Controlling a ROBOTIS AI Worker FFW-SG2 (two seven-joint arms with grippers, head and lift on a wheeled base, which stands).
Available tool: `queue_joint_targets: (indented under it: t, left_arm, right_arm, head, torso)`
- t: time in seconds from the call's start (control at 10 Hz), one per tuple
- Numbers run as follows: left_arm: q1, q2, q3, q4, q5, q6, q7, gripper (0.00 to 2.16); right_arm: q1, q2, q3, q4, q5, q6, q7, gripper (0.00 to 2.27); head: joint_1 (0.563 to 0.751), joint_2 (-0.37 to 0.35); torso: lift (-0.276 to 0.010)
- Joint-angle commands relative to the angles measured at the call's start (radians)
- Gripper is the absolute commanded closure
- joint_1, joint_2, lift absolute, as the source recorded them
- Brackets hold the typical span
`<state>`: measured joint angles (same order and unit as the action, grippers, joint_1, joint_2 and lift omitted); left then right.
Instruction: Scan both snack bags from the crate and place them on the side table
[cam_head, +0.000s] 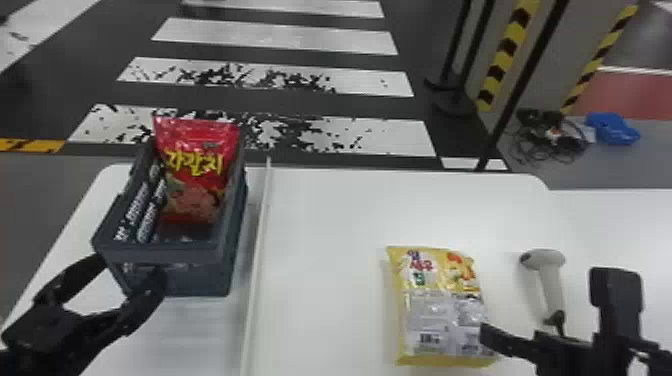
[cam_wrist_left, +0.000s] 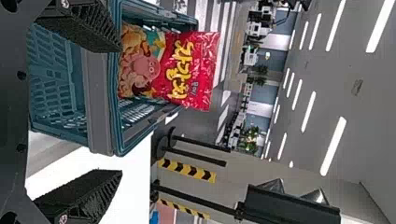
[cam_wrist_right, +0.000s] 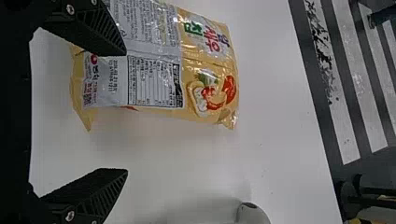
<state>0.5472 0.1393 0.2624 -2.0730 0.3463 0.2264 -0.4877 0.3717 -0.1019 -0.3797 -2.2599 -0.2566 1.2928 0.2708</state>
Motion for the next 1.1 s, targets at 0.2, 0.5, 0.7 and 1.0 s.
queue_joint_targets:
  t: [0.2,0.5,0.7,1.0]
  left_arm:
    - [0.004,0.000,0.001,-0.001,-0.001,0.000,0.000,0.07]
    - [0.005,0.000,-0.002,0.002,-0.001,0.000,0.000,0.07]
    - [0.005,0.000,-0.002,0.002,-0.001,0.000,0.000,0.07]
    - [0.005,0.002,-0.002,0.005,-0.001,0.000,0.000,0.07]
  right_arm:
    - [-0.062,-0.007,0.005,0.125,-0.001,0.004,0.039,0.11]
    - [-0.080,-0.010,0.002,0.160,-0.041,0.038,0.090,0.11]
    - [-0.123,-0.018,-0.018,0.227,-0.081,0.072,0.125,0.11]
    - [-0.158,-0.024,-0.039,0.309,-0.095,0.075,0.202,2.01]
  head:
    - [0.695,-0.076]
    - [0.695,-0.063]
    - [0.695,-0.040]
    - [0.695,-0.025]
  torso:
    - [-0.095]
    - [-0.095]
    - [-0.095]
    - [-0.095]
